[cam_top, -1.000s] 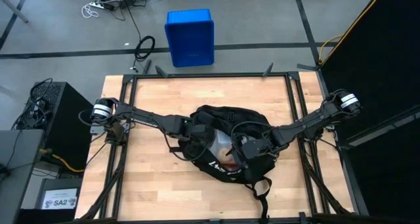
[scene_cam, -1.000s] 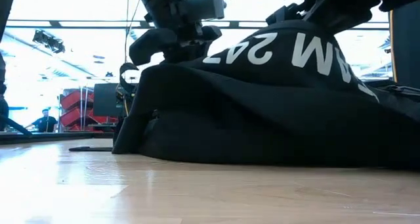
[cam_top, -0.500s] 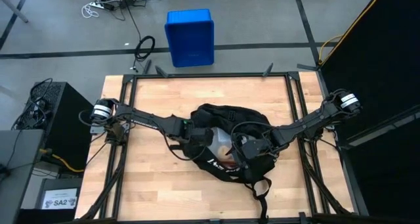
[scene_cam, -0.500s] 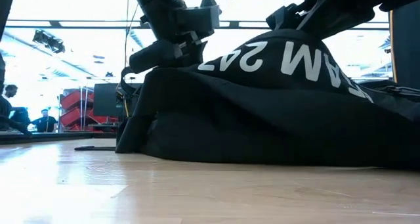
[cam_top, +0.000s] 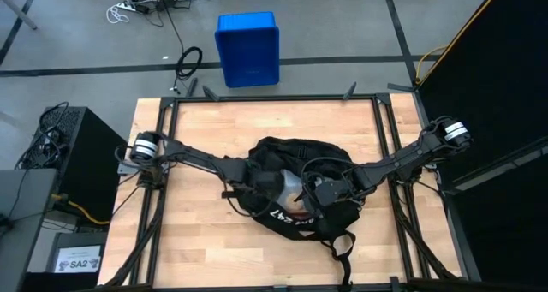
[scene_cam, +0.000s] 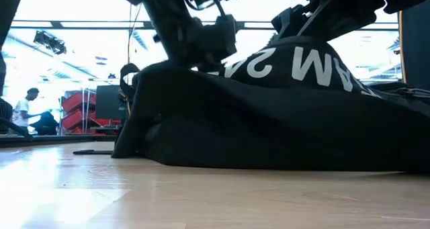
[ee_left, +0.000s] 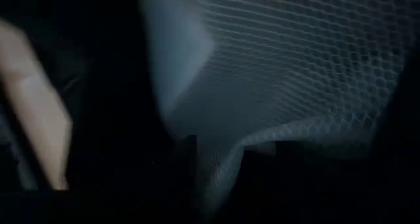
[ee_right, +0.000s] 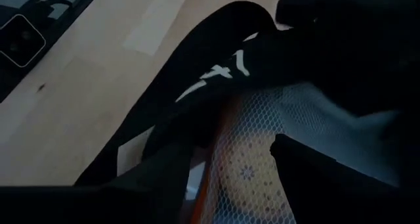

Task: Unpack backpack
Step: Remove the zip bag from the backpack

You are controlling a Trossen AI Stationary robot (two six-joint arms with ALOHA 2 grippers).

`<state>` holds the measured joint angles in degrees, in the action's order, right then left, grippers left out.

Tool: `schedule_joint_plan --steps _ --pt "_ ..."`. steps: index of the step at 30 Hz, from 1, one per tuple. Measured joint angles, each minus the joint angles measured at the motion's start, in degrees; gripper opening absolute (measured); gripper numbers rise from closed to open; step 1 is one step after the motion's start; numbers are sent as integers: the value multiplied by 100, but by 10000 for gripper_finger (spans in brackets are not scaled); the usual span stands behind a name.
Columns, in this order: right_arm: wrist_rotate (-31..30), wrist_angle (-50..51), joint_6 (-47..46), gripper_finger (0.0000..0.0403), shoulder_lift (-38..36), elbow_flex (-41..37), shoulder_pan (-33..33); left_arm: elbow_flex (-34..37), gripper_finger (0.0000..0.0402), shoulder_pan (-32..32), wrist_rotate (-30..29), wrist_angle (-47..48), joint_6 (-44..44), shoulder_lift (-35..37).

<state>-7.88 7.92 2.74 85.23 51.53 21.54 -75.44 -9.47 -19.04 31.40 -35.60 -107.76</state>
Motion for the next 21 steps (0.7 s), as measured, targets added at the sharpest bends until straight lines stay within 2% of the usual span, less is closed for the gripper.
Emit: schedule_joint_plan --steps 7,10,15,21 --pt "0 -5 1 203 -2 0 -4 0 165 -2 77 -364 -204 -165" --pt "0 -4 0 209 -2 0 -4 0 126 -2 140 -535 -290 -169" --pt "0 -7 38 216 -2 0 -4 0 21 7 467 -507 -294 -179" --pt "0 5 91 212 -2 0 -35 2 1 -34 177 -625 -268 -80"
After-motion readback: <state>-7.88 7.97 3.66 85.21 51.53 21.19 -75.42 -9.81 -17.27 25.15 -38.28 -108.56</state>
